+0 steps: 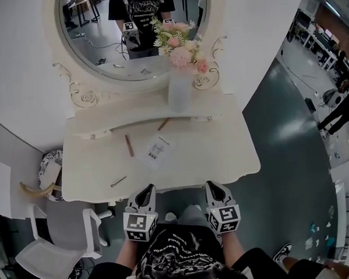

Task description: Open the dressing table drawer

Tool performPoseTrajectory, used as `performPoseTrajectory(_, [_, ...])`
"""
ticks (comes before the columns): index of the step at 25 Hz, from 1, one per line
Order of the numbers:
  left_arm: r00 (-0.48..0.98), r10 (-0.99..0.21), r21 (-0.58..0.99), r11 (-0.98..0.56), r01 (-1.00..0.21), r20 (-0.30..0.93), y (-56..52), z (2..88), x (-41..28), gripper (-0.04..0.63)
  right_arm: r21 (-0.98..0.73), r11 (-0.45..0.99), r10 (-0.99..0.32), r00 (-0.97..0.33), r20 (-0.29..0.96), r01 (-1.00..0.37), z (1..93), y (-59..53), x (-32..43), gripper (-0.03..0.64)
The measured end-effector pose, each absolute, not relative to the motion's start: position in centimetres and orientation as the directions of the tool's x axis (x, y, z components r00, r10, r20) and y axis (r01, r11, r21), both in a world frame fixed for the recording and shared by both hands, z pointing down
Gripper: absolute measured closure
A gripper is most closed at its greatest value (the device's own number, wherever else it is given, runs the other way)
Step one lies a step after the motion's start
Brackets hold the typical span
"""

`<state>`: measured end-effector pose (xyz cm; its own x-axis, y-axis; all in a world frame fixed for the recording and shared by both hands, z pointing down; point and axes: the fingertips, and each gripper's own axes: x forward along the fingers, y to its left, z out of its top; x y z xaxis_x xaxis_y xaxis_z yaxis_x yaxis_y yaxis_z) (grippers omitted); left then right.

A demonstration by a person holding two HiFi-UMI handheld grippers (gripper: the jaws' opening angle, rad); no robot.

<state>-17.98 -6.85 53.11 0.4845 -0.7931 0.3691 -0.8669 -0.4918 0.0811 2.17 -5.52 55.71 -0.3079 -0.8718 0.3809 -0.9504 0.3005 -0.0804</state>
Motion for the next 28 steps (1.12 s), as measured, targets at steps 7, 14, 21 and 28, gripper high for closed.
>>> performPoseTrajectory(7, [0.483, -0.786, 0.093, -0.487, -0.868, 0.386, -7.5, 53.9, -17.7, 0.574, -0.145, 0.287, -0.86, -0.321, 0.397, -0.947, 56.3, -6.4, 3.0, 0.604])
performPoseTrajectory(14, [0.462, -0.798, 0.089, -0.467, -0.88, 0.387, -9.6, 53.8, -17.1, 0.574, -0.099, 0.282, -0.874, -0.298, 0.384, -0.954, 55.3, -9.8, 4.9, 0.604])
performPoseTrajectory(21, [0.421, -0.821, 0.092, -0.419, -0.903, 0.387, -12.7, 53.3, -16.3, 0.574, -0.073, 0.342, -0.851, -0.342, 0.399, -0.937, 55.0, -13.4, 5.6, 0.604])
performPoseTrajectory(28, [0.373, -0.843, 0.102, -0.363, -0.926, 0.387, -15.5, 53.4, -15.3, 0.574, -0.053, 0.371, -0.837, -0.359, 0.412, -0.927, 55.0, -18.3, 6.8, 0.604])
